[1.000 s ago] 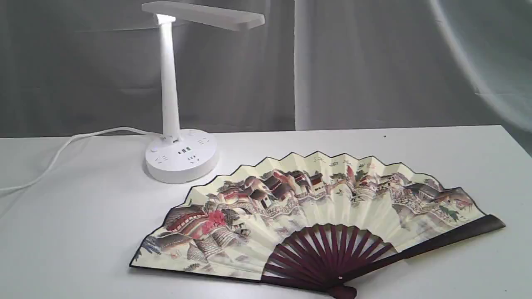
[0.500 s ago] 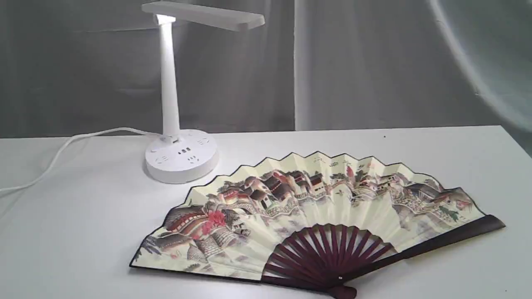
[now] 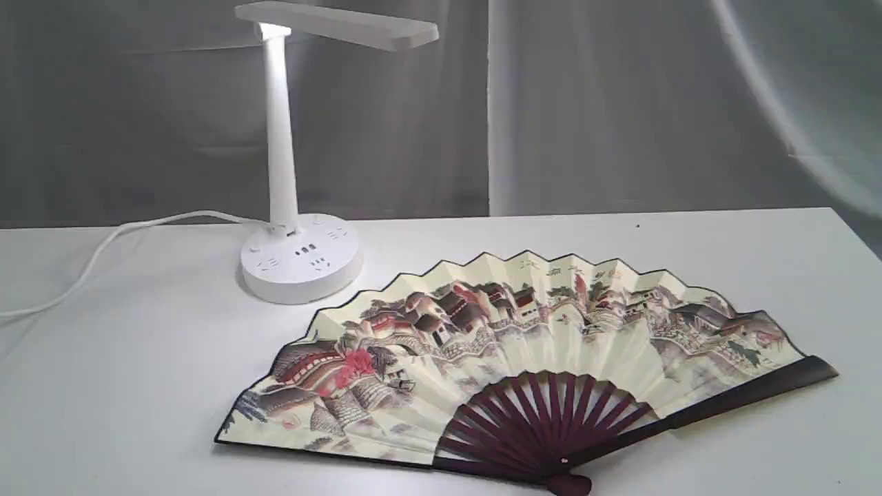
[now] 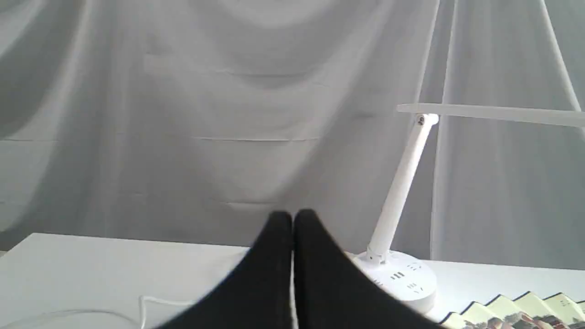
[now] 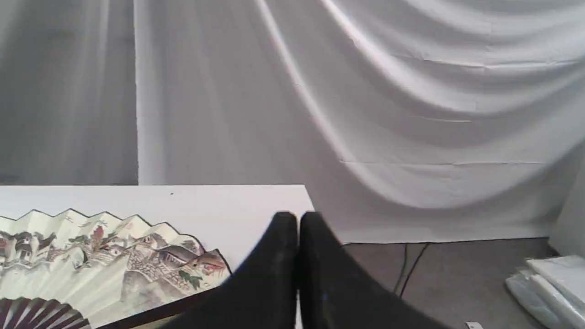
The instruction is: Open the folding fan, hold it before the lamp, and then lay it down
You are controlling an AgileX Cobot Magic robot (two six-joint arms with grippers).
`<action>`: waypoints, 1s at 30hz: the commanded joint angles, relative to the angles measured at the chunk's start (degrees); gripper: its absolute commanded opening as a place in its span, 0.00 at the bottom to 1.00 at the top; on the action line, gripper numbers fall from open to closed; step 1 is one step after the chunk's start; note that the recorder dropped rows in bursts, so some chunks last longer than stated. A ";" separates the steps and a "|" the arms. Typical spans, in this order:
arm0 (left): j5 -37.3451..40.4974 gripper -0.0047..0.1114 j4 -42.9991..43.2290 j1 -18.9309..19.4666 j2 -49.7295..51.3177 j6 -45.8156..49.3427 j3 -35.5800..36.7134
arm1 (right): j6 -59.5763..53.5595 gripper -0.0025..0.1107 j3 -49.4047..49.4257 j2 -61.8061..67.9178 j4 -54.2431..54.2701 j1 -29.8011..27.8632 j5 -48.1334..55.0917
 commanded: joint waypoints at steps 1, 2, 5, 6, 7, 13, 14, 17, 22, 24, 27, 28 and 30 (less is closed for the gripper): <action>-10.31 0.04 -0.07 0.00 -0.14 -0.75 7.22 | 1.40 0.02 7.58 -0.11 1.64 0.25 -9.89; -13.38 0.04 -0.07 0.00 -0.14 -0.75 9.77 | 1.40 0.02 9.80 -0.11 2.24 0.25 -12.47; -20.39 0.04 -0.07 0.00 -0.14 -0.75 16.27 | 1.40 0.02 15.65 -0.11 2.50 0.25 -19.01; -22.83 0.04 -0.07 0.00 -0.14 -0.75 18.42 | 1.40 0.02 17.33 -0.11 2.50 0.25 -21.23; -24.08 0.04 -0.07 0.00 -0.14 -0.75 20.00 | 1.40 0.02 19.44 -0.11 2.50 0.25 -23.52; -33.82 0.04 -0.07 0.00 -0.14 -0.75 28.94 | 2.09 0.02 31.35 -0.11 2.50 0.25 -38.17; -34.92 0.04 -0.07 0.00 -0.14 -0.75 30.12 | 2.09 0.02 32.69 -0.11 2.50 0.25 -39.84; -37.16 0.04 -0.07 0.00 -0.14 -0.75 32.98 | 2.42 0.02 37.33 -0.11 3.52 0.25 -45.68; -41.25 0.04 -0.07 0.00 -0.14 -0.75 35.78 | 2.71 0.02 43.72 -0.11 10.75 0.25 -53.48; -39.16 0.04 -0.07 0.00 -0.14 -0.75 35.78 | 2.71 0.02 43.72 -0.11 10.75 0.25 -52.04; -39.16 0.04 -0.07 0.00 -0.14 -0.75 35.78 | 2.85 0.02 43.72 -0.11 10.75 0.25 -50.07; -39.16 0.04 -0.07 0.00 -0.14 -0.75 35.78 | 2.95 0.02 43.72 -0.11 10.83 0.25 -50.23; -38.85 0.04 -0.07 0.00 -0.14 -0.75 35.78 | 2.95 0.02 43.72 -0.11 11.85 0.25 -50.33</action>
